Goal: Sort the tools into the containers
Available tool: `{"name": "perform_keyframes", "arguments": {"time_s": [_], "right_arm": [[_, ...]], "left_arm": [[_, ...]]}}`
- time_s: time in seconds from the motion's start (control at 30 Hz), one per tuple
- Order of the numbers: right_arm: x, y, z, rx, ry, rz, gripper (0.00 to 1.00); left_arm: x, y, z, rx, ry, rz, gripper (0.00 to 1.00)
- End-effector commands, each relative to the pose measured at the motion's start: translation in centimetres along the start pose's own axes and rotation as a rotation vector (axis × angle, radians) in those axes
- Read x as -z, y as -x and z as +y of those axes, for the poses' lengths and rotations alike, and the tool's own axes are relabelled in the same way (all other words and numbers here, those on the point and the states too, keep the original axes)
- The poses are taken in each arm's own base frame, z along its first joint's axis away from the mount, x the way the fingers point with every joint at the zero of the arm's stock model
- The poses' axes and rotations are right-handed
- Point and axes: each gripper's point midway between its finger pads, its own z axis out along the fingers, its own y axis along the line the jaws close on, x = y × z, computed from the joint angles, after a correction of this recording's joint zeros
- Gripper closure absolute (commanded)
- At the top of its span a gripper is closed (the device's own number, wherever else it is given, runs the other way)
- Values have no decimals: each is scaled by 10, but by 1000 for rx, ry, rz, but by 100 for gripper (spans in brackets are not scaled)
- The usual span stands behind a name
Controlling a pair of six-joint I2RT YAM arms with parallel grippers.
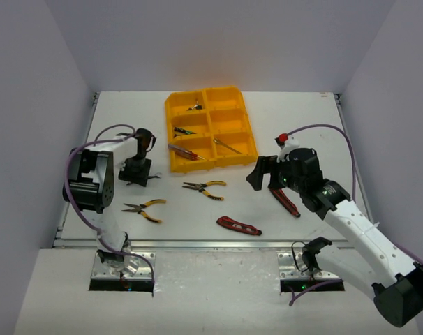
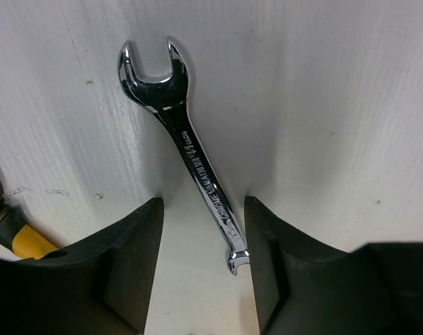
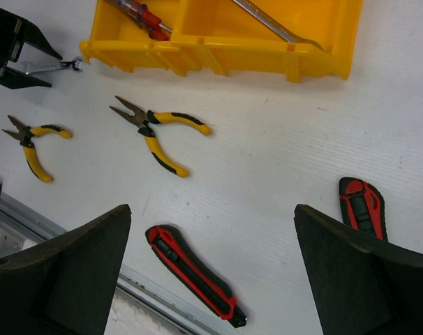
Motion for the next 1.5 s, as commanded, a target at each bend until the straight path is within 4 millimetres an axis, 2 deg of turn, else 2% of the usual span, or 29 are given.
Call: {"name": "perform_keyframes", "arguments": {"time_s": [0.0, 0.03, 0.13, 0.23, 0.33, 0.47, 0.53, 0.7, 0.8, 0.93, 1.03, 1.2, 1.23, 1.33, 1.4, 1.43, 1.47], "right_arm": [[3, 20, 7, 7, 29, -89, 1], [4, 21, 8, 6, 33, -92, 1], [5, 22, 13, 2, 57, -88, 1], [7, 21, 17, -2, 77, -88, 2], [10, 23, 19, -1, 85, -92, 3], [14, 27, 23, 1, 104, -98, 3], [14, 26, 28, 1, 129, -87, 3], [13, 23, 39, 1, 190, -64, 5], [8, 24, 38, -3, 183, -56, 5], [9, 30, 36, 16, 162, -45, 5], [16, 41, 31, 34, 119, -72, 5], [27, 51, 24, 56, 61, -87, 5], [28, 51, 23, 57, 53, -89, 5], [33, 54, 18, 69, 23, -100, 4], [36, 55, 15, 76, 7, -106, 4], [37, 56, 15, 79, 4, -110, 4], [39, 55, 14, 84, 0, -108, 4]], "left_arm": [[-27, 13, 24, 13, 78, -59, 58], [-29, 14, 25, 11, 76, -60, 64], [-35, 12, 28, 11, 74, -41, 98], [-43, 8, 34, -4, 77, -15, 100], [-45, 5, 30, -7, 42, 8, 100], [-30, 9, 15, -31, -61, 18, 100], [-6, 20, 1, -23, -160, -3, 100], [44, 41, -17, -23, -399, -54, 100], [73, 43, -27, -75, -608, -65, 100], [108, 38, -38, -167, -797, -83, 100], [170, 20, -53, -290, -1012, -176, 100], [233, -11, -74, -390, -1151, -228, 100], [257, -19, -83, -394, -1242, -233, 100], [293, -57, -98, -504, -1394, -221, 100], [303, -89, -109, -615, -1471, -193, 100], [315, -95, -112, -628, -1517, -182, 100], [312, -108, -119, -681, -1529, -187, 100]]}}
